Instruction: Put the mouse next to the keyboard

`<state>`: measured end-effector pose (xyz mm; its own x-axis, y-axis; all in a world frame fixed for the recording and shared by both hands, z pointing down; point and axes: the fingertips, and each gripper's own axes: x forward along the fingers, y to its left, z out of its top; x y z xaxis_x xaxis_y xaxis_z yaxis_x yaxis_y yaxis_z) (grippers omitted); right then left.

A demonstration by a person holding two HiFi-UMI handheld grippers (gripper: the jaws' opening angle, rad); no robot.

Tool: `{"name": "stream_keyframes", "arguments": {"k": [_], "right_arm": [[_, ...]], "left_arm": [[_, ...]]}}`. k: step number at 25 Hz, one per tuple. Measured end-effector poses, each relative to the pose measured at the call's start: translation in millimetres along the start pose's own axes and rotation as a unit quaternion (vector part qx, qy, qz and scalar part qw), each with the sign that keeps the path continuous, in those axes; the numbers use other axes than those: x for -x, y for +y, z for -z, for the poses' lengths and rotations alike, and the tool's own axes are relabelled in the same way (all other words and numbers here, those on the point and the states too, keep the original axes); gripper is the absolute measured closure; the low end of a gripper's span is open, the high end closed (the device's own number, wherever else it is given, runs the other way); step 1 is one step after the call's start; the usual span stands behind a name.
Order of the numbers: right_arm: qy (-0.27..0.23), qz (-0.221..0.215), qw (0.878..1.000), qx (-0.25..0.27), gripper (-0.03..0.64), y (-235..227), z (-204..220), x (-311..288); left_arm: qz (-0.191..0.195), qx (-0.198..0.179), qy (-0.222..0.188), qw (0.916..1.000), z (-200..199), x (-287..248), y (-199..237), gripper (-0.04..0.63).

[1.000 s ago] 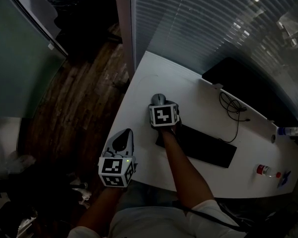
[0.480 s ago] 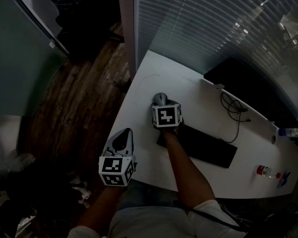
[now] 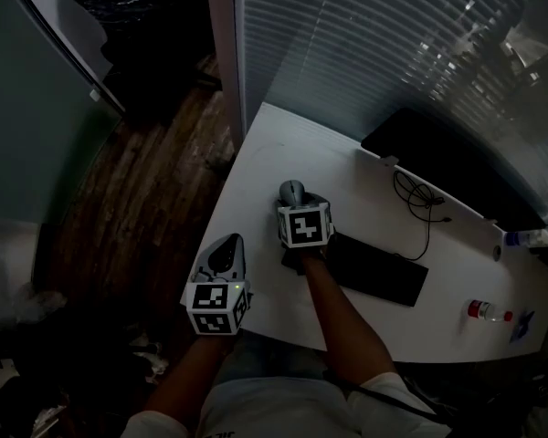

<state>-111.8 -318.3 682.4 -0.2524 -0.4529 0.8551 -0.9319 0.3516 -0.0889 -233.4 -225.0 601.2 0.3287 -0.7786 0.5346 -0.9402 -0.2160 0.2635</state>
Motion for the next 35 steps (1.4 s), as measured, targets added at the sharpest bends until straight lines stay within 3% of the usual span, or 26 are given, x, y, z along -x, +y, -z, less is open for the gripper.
{"name": "stream_keyframes", "arguments": {"k": [9,16,24,35], "right_arm": [[-0.017,-0.013,1.000,-0.010,0.331,8.0,24.1,51.4],[-0.035,-0.001,0.999,-0.023,0.330,-9.0,52.3,93.3],[-0.048,0.053,0.995,-0.070,0.330,-83.2,115.8,152.4],[-0.034,0.115,0.982,-0.147,0.330,-186.9,228.8,226.1]], "left_arm": [[-0.006,-0.019,-0.004,0.9998,-4.9,19.9,-16.5,0.589],[0.014,-0.052,0.012,0.9985,7.8,31.0,-45.8,0.589],[0.077,-0.085,0.024,0.9931,29.2,31.6,-125.0,0.589],[0.157,-0.127,0.033,0.9788,47.6,23.6,-248.3,0.589]]}}
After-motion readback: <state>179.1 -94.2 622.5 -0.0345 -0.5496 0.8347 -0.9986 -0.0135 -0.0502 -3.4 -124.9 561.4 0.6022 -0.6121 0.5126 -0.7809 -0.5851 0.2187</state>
